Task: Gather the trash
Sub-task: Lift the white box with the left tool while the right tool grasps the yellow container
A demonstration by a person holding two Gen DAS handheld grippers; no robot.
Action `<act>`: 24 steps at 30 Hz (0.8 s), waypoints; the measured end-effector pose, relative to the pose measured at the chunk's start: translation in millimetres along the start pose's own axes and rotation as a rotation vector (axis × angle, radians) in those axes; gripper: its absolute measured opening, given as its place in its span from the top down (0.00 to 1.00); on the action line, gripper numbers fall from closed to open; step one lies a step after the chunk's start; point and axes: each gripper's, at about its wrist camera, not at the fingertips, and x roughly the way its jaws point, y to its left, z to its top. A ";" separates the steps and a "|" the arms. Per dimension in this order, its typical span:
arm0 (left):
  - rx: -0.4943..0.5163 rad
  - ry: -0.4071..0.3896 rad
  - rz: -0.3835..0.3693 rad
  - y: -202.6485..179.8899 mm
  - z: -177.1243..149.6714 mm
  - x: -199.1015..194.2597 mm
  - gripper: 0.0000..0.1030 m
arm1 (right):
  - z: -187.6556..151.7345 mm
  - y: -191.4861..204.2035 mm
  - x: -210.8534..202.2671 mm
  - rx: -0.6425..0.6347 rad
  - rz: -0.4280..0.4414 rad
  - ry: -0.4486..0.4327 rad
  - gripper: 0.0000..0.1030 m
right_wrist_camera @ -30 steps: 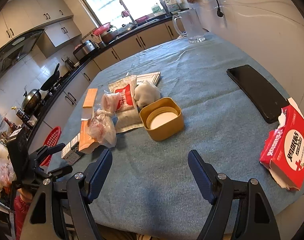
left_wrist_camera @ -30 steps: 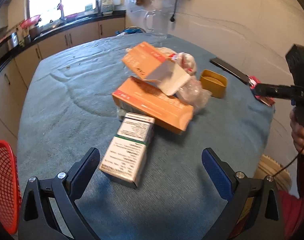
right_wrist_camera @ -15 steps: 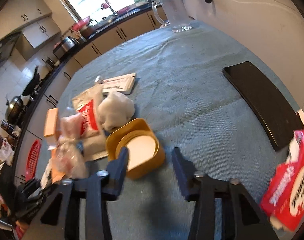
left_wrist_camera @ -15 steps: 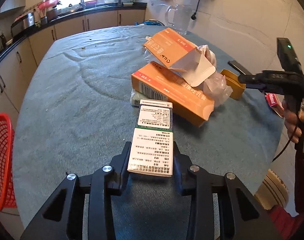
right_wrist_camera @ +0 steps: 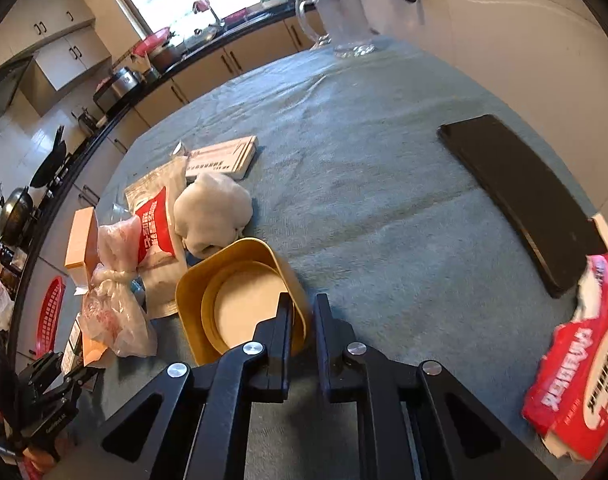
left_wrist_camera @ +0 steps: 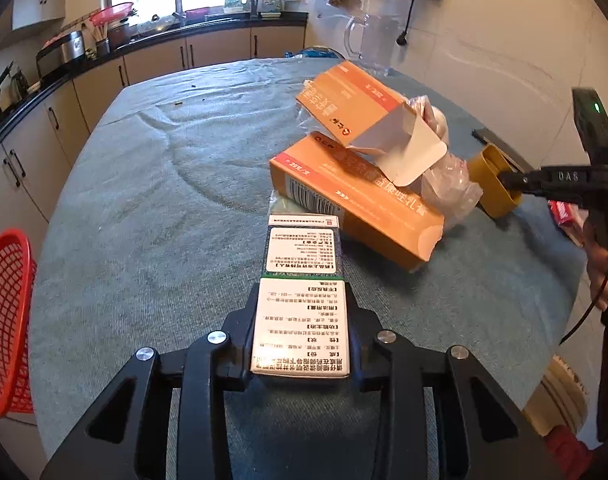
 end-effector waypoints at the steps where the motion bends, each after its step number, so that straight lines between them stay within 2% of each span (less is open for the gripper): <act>1: -0.008 -0.012 0.000 0.9 -1.2 -2.4 0.67 | -1.4 -1.2 -4.9 0.004 0.002 -0.014 0.89; 5: -0.040 -0.067 -0.007 7.8 -7.3 -19.8 0.67 | -3.1 1.4 -21.6 0.004 0.017 -0.058 0.89; 7: -0.056 -0.095 -0.022 11.2 -8.2 -30.3 0.67 | -3.1 9.9 -29.9 -0.015 0.026 -0.081 0.89; 9: -0.066 -0.117 -0.007 14.9 -7.4 -37.8 0.67 | -2.1 22.6 -38.0 -0.036 0.042 -0.101 0.89; 18: -0.108 -0.182 0.032 38.7 -3.7 -71.7 0.67 | -6.8 100.8 -46.5 -0.175 0.210 -0.105 0.89; 24: -0.156 -0.230 0.089 72.3 -9.3 -100.9 0.67 | -12.0 169.2 -35.3 -0.284 0.302 -0.072 0.89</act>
